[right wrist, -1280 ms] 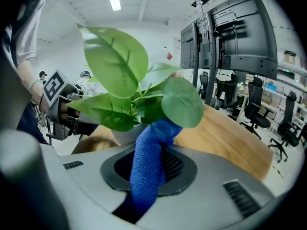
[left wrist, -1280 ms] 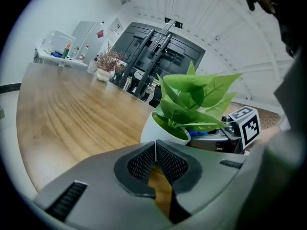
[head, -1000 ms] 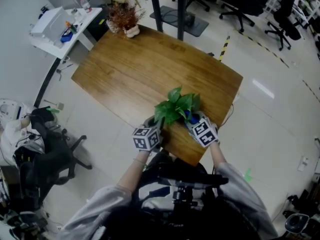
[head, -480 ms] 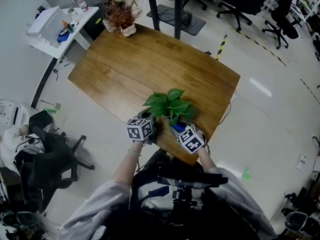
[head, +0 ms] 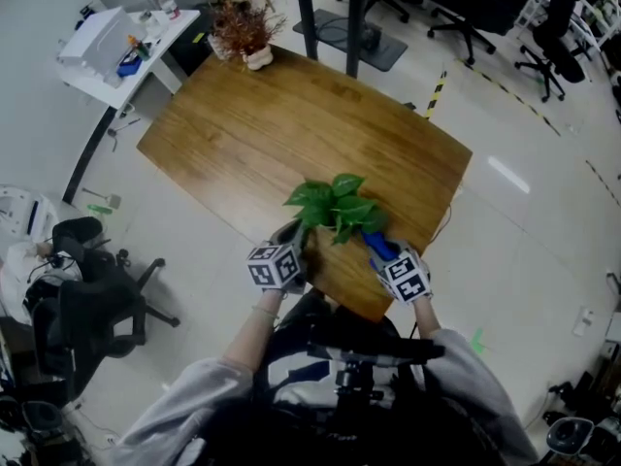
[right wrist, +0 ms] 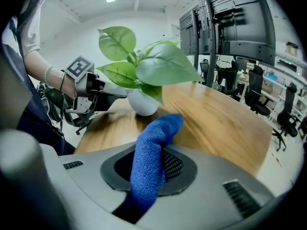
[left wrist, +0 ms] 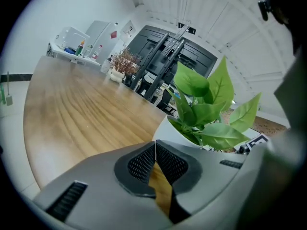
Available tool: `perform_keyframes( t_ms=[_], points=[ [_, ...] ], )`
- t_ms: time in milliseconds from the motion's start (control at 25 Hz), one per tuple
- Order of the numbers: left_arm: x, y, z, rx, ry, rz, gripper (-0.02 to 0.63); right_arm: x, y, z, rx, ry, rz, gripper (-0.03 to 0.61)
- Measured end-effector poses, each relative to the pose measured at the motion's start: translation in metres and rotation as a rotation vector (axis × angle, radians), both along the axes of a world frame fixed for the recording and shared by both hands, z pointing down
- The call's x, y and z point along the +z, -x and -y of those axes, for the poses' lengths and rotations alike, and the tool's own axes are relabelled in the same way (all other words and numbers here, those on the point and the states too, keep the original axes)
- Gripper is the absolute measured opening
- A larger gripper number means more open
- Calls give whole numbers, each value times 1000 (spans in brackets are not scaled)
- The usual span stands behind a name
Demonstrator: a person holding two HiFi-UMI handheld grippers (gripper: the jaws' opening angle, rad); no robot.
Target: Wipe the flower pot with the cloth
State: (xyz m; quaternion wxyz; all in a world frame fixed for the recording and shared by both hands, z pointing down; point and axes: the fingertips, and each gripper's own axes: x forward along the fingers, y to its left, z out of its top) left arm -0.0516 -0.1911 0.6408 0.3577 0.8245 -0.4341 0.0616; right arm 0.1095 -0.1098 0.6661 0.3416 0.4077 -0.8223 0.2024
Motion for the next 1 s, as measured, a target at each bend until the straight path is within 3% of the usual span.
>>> perform_keyframes(
  t_ms=[200,480,720,1000],
  points=[
    [-3,-10,-11,12,9,-42,12,-13,-25,40,19,-76,-31,74],
    [-7,-22,-15,54,4,-37,12,-38,6,70,-131,-139,16,74],
    [-10,-19,-2,98,-27,19,12,-41,40,56,-220,-134,32,74],
    [-6,-6,18,112,-41,75,12,-20,67,37,-201,-64,51,74]
  ],
)
